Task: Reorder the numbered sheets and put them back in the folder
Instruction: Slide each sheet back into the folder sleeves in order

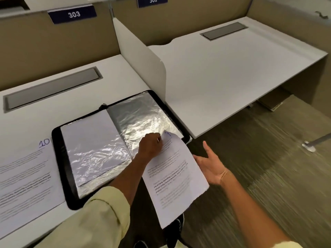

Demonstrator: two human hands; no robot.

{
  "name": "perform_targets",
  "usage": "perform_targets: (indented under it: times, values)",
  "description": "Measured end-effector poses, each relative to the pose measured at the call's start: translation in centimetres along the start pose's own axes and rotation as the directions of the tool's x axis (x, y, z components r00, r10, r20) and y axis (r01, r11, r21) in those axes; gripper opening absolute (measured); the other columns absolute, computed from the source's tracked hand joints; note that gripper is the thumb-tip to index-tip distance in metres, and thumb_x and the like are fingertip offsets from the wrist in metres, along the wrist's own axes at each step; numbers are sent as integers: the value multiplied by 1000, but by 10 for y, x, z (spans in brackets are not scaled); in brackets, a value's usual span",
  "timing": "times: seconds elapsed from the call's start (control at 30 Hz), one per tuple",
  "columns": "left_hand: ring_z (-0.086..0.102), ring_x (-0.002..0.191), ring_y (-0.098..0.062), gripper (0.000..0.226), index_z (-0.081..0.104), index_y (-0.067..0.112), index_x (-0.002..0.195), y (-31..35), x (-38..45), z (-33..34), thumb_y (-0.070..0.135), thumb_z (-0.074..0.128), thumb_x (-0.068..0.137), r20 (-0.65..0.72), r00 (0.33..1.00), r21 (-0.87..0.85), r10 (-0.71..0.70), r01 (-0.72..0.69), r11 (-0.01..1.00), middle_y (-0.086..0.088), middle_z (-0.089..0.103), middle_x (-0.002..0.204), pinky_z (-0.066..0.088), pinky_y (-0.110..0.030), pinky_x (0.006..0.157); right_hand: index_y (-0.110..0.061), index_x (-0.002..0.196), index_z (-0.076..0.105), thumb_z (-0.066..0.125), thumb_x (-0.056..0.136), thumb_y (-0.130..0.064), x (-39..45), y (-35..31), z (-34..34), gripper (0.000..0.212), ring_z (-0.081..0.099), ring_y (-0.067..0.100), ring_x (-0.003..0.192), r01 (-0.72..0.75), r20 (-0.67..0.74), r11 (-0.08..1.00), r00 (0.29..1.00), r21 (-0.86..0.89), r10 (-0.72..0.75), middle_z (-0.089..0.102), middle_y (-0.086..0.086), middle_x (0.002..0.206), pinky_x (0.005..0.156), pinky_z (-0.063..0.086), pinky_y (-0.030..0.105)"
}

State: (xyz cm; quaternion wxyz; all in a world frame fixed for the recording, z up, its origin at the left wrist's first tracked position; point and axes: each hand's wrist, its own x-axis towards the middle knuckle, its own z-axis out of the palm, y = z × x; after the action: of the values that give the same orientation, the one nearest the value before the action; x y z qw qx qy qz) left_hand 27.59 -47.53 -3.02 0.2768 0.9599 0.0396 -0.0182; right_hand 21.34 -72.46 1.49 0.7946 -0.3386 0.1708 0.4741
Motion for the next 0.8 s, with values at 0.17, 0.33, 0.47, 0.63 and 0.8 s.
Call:
perform_targets:
  times: [0.17,0.33,0.47,0.63,0.8]
  values:
    - [62,77,-23,13,70,13,84,3,6,-1,18,59,87,8,1000,-6,-13,14,1000,-4,68,85,49,-33,65,-13,142,52,58,95,-50,32,-17,1,60,59,40,124,-133,-181,949,980,-286,82,63,22,132,105,47,52]
    - [59,77,-21,11,67,15,84,9,11,0,20,59,90,-61,997,-45,38,-40,998,-2,67,82,43,-31,64,-22,126,59,48,104,-42,57,-30,17,32,72,28,103,-34,-197,640,963,-768,-185,72,11,116,92,58,46]
    - [59,75,-21,11,67,14,85,16,16,-1,20,60,90,-144,987,-56,74,-83,995,-1,67,79,47,-35,65,-12,110,59,35,109,-34,72,-35,31,33,66,23,93,-39,-102,155,898,-987,-427,66,9,103,87,55,41]
    - [58,75,-16,9,68,16,88,22,18,-3,22,62,91,-208,974,-21,93,-99,995,2,65,80,47,-33,64,-10,93,53,32,109,-28,87,-31,36,32,61,27,86,-152,-76,-124,879,-981,-470,58,10,89,71,46,35]
    - [58,73,-16,11,70,13,87,28,16,-5,20,62,91,-238,965,3,111,-114,994,1,64,83,46,-33,60,-7,110,60,39,106,-20,95,-30,46,25,64,26,94,-286,-100,-354,882,-890,-460,64,10,104,74,49,35]
